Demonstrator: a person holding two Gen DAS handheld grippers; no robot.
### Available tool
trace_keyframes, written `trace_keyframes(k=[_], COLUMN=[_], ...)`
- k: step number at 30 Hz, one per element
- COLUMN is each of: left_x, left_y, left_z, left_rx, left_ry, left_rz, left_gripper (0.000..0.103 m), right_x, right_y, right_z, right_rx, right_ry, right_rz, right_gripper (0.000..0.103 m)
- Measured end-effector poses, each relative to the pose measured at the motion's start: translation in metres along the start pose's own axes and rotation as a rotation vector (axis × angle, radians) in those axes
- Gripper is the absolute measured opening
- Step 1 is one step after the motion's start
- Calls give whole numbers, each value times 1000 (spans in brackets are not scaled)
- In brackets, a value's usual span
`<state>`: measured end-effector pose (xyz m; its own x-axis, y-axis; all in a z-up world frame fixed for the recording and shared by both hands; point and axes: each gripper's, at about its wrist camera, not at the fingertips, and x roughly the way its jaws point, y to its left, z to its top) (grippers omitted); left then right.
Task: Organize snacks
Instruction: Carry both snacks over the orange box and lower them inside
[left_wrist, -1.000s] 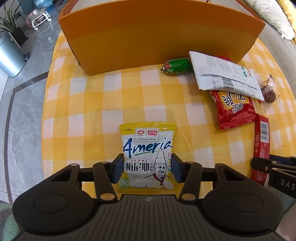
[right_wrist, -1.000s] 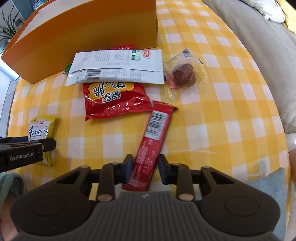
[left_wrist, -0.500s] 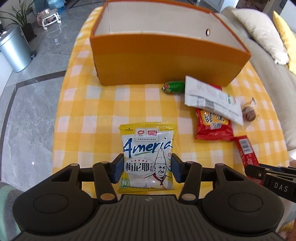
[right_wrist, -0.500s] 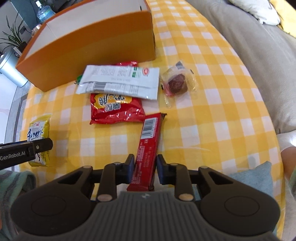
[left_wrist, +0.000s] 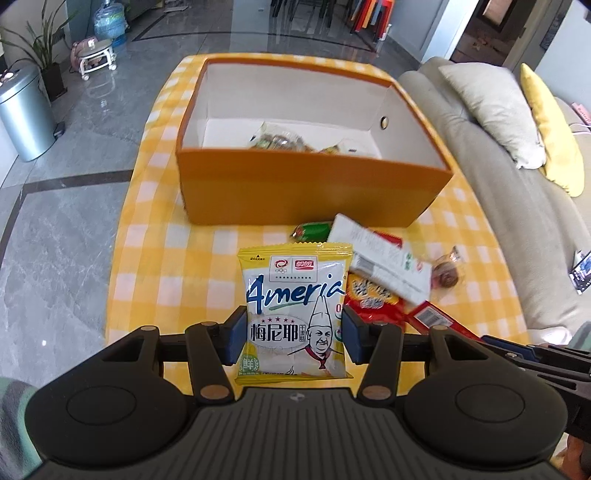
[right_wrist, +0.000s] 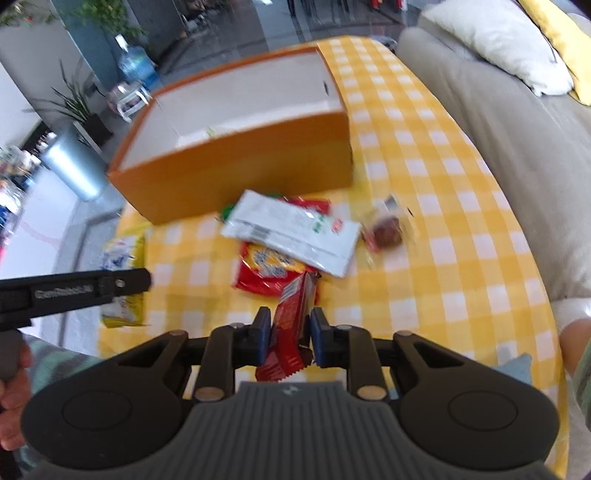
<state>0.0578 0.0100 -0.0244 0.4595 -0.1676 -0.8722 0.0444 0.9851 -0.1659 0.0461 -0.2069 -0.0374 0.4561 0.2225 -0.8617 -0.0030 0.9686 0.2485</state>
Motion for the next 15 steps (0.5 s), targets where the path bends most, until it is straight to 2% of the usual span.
trace_keyframes(k=[7, 15], left_x=[-12, -19], left_y=[-18, -30], left_z=[27, 78], left_rx=[63, 124], left_ry=[-64, -135], left_rz=[2, 15], left_gripper=[59, 59], right_x=[-20, -39], right_y=[8, 19], right_z=[22, 74], right_rx=[-45, -109], right_ry=[-105, -220], right_rz=[12, 24], right_gripper=[19, 19])
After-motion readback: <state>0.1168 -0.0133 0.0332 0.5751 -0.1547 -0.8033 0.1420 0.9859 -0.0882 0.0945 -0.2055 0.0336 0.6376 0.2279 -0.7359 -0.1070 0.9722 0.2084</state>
